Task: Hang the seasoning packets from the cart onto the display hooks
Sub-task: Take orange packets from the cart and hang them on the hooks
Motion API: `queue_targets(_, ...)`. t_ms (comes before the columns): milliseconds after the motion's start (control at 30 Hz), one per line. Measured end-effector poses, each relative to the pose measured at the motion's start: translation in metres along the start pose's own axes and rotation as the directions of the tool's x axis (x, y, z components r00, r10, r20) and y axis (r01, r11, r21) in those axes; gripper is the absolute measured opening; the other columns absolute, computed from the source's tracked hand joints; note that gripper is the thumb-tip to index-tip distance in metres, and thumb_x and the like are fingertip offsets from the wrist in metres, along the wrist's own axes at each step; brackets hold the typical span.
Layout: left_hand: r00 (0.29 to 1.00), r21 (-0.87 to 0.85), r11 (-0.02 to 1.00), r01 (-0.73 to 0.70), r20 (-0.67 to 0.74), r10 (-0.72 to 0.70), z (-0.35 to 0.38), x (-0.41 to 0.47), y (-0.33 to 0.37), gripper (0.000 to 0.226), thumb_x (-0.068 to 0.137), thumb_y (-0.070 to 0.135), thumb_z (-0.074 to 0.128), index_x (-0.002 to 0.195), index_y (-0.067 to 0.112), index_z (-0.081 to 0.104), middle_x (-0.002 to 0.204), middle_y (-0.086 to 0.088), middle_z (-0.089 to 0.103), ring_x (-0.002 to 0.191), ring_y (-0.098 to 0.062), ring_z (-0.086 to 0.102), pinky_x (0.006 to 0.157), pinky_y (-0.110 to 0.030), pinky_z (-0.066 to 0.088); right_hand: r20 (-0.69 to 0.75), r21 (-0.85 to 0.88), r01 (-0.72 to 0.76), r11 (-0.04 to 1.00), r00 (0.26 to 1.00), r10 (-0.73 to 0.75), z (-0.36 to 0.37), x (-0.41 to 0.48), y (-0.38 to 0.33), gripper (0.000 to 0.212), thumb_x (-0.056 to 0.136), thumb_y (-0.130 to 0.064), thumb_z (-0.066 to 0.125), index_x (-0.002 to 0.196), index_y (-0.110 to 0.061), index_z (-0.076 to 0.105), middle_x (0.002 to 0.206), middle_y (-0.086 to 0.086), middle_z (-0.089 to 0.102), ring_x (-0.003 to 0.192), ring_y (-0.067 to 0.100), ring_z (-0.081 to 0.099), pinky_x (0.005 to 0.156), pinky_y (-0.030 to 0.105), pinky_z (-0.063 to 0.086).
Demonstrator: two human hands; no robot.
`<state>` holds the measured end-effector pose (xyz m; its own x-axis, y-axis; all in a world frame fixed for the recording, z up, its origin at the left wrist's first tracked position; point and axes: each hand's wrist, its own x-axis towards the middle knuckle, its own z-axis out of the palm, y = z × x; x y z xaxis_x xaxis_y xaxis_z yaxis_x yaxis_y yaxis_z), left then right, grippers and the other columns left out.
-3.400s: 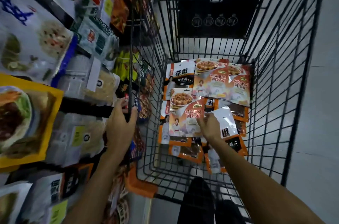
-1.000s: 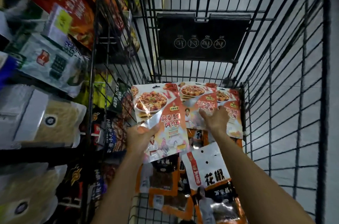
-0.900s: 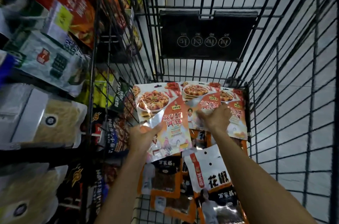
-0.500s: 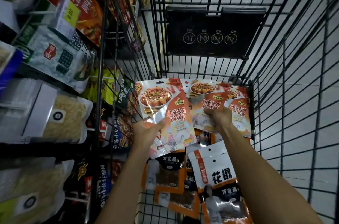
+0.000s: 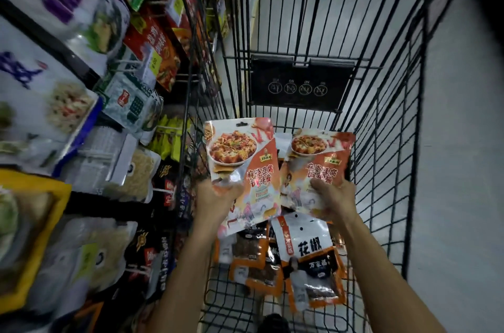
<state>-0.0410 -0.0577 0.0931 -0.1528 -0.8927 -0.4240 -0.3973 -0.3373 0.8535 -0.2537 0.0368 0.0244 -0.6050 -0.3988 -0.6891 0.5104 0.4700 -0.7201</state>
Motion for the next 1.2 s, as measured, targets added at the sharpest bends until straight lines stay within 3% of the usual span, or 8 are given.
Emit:
queue_targets(167,0.988,-0.048,0.995,-0.087,-0.13,0.08,-0.032,-0.052,0.034,0.016,0.071,0.018,0.083,0.069,0.014,0.068,0.061,0.008,0.07,0.054,-0.004,0.064,0.049,-0.019,0.05,0.153,-0.057,0.091,0.994,0.985,-0.081,-0.016,-0.056,-0.028,0.034,0.078,-0.021,0.079,0.101,-0.001,0.063,0.088,0.018,0.073,0.061,0.028,0.073,0.047,0.033,0.055)
queue_targets(333,0.953,-0.09,0.978,-0.189,-0.257,0.161,-0.061,-0.124,0.06,0.011,0.071,0.025,0.084,0.069,0.026,0.074,0.071,0.009,0.074,0.07,-0.012,0.072,0.064,-0.032,0.056,0.378,-0.137,0.282,0.95,0.901,-0.213,-0.034,-0.119,-0.062,0.046,0.069,-0.041,0.077,0.098,-0.008,0.062,0.082,0.015,0.074,0.067,0.034,0.072,0.056,0.051,0.059)
queue_targets(433,0.916,-0.103,0.965,-0.242,-0.353,0.192,-0.075,-0.172,0.07,0.026,0.064,0.04,0.086,0.067,0.017,0.073,0.067,0.002,0.072,0.063,-0.013,0.069,0.062,-0.035,0.054,0.497,-0.136,0.365,0.921,0.829,-0.256,-0.048,-0.157,-0.083,0.05,0.066,-0.044,0.077,0.094,-0.006,0.063,0.079,0.014,0.073,0.065,0.033,0.072,0.051,0.044,0.058)
queue_targets(567,0.874,-0.122,0.944,-0.308,-0.428,0.229,-0.096,-0.243,0.085,0.052,0.056,0.059,0.083,0.075,0.017,0.058,0.077,-0.008,0.059,0.072,-0.019,0.057,0.068,-0.041,0.048,0.659,-0.118,0.455,0.883,0.701,-0.273,-0.057,-0.214,-0.105,0.062,0.058,-0.05,0.08,0.095,-0.003,0.062,0.076,0.012,0.073,0.062,0.035,0.071,0.044,0.035,0.055)
queue_targets(667,0.822,-0.166,0.917,-0.362,-0.521,0.23,-0.118,-0.298,0.093,0.049,0.062,0.044,0.085,0.083,0.006,0.062,0.082,-0.01,0.061,0.076,-0.021,0.059,0.071,-0.048,0.053,0.738,-0.082,0.523,0.849,0.604,-0.301,-0.055,-0.253,-0.115,0.061,0.059,-0.053,0.08,0.097,-0.008,0.063,0.078,0.008,0.074,0.067,0.034,0.072,0.049,0.039,0.055)
queue_targets(900,0.678,-0.085,0.896,-0.436,-0.686,0.265,-0.189,-0.434,0.095,0.035,0.058,0.045,0.08,0.068,0.014,0.069,0.056,0.004,0.067,0.047,-0.007,0.06,0.047,-0.017,0.044,0.866,0.121,0.599,0.792,0.327,-0.379,-0.03,-0.361,-0.122,0.027,0.062,-0.041,0.079,0.07,-0.016,0.072,0.063,-0.006,0.07,0.057,0.008,0.067,0.046,0.021,0.051)
queue_targets(1100,0.503,0.005,0.894,-0.449,-0.825,0.257,-0.258,-0.554,0.076,0.059,0.054,0.055,0.087,0.096,0.015,0.072,0.091,-0.013,0.074,0.079,-0.031,0.07,0.065,-0.043,0.055,0.931,0.301,0.542,0.785,0.011,-0.365,0.003,-0.473,-0.109,0.008,0.071,-0.025,0.074,0.064,-0.024,0.076,0.06,-0.008,0.069,0.052,0.004,0.064,0.047,0.016,0.049)
queue_targets(1200,0.416,0.02,0.886,-0.462,-0.878,0.237,-0.285,-0.612,0.059,0.055,0.049,0.059,0.084,0.088,0.021,0.074,0.081,-0.007,0.075,0.07,-0.026,0.071,0.058,-0.035,0.053,0.935,0.333,0.521,0.786,-0.072,-0.348,0.024,-0.526,-0.089,0.011,0.064,-0.033,0.078,0.064,-0.022,0.075,0.059,-0.007,0.067,0.05,0.007,0.062,0.043,0.022,0.049)
